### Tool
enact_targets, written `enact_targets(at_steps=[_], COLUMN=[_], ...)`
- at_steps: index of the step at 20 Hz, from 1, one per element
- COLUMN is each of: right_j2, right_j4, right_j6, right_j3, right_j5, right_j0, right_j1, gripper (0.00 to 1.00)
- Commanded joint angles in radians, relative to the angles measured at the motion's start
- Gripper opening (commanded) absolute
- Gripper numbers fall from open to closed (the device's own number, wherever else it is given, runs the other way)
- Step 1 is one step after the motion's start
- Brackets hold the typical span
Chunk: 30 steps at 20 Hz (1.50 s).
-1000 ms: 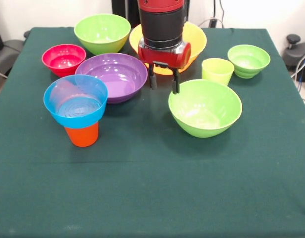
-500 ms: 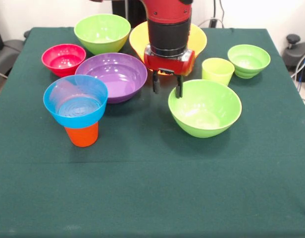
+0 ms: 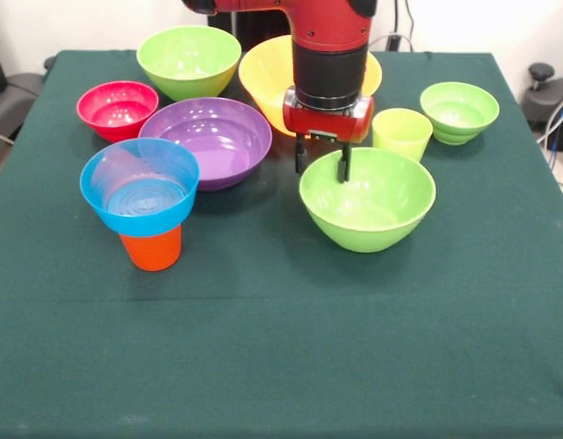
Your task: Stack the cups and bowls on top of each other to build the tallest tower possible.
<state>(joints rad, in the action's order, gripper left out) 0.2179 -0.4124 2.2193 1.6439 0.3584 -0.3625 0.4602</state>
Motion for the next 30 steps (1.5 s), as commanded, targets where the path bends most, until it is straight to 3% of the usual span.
enact_targets(at_steps=[1,7,15,24,25,30], right_j2=[0.011,0.032,0.028,0.015,0.013,0.018], right_j4=[-0.064,-0.047,-0.048,-0.034,-0.028,-0.031], right_j6=[-0.042,-0.086,-0.069,-0.053,-0.046,-0.062], right_j3=[-0.087,-0.167,-0.119,-0.130,-0.126,-0.134], right_j5=[-0.014,0.055,0.042,0.070,0.074,0.085], right_j0=[0.000,-0.016,-0.012,0.007,0.009,0.006], right_j1=[-0.071,-0.089,-0.059,-0.060,-0.058,-0.059], gripper=[1.00,1.00,1.00,1.00,0.00,0.00])
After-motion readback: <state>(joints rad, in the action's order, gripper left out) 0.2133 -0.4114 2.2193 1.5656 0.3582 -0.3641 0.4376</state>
